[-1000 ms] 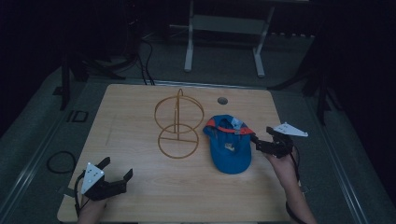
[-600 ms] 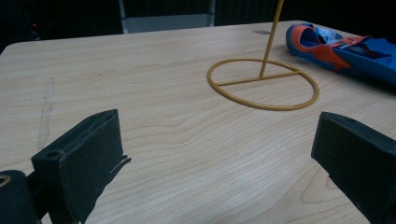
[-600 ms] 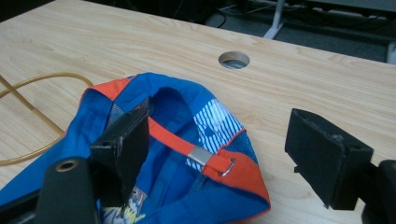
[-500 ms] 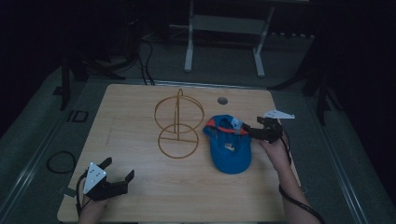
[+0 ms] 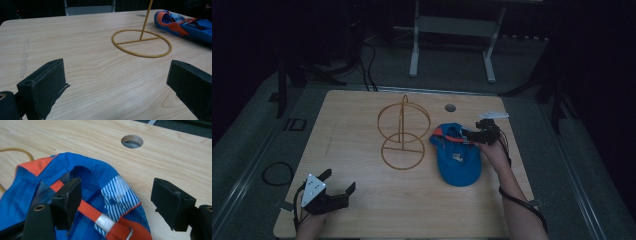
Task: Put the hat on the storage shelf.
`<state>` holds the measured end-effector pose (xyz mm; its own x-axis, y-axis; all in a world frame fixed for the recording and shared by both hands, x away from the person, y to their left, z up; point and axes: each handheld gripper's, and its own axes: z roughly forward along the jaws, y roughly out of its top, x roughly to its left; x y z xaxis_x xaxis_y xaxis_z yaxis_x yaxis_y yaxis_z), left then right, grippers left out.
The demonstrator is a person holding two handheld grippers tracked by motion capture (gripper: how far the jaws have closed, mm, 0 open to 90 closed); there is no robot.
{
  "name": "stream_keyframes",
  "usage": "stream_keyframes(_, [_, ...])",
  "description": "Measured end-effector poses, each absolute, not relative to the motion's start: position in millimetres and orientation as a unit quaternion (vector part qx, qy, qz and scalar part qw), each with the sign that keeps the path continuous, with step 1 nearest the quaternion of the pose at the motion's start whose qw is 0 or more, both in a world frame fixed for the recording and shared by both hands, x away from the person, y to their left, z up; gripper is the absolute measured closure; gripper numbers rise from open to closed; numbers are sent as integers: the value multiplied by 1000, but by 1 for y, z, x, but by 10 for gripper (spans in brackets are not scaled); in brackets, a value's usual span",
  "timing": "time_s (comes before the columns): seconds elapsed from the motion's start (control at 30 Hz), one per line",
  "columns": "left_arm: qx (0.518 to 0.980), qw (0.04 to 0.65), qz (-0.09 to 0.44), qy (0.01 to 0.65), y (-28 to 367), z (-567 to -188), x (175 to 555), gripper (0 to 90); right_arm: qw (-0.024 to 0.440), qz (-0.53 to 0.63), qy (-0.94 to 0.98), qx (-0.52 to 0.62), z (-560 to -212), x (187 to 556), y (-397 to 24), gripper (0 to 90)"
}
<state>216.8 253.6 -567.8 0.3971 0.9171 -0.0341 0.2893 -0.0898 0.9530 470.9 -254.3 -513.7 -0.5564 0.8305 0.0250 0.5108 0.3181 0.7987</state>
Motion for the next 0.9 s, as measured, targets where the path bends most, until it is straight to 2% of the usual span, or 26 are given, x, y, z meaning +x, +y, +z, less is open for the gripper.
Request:
stream_keyframes(0.07, [667,507,310,449,254,-568,217,25,201,392,790,426,-517,476,-250,269])
stream_keyframes(0.37, [670,503,307,452,255,-568,217,25,192,365,798,440,-535,489,-241,271])
stream_keyframes(0.4, [666,507,308,452,255,-568,216,25,192,354,805,436,-540,490,-240,308])
stream_keyframes(0.57, [663,512,310,450,255,-567,216,25,186,334,816,433,-546,490,-236,322])
stream_keyframes(0.67, [670,503,311,448,253,-568,216,25,198,305,832,418,-551,489,-231,423])
stream_keyframes(0.73, [670,504,310,448,253,-568,216,24,199,305,835,413,-553,489,-231,456])
stream_keyframes(0.9, [671,503,307,450,254,-568,217,25,174,320,830,423,-553,489,-233,602])
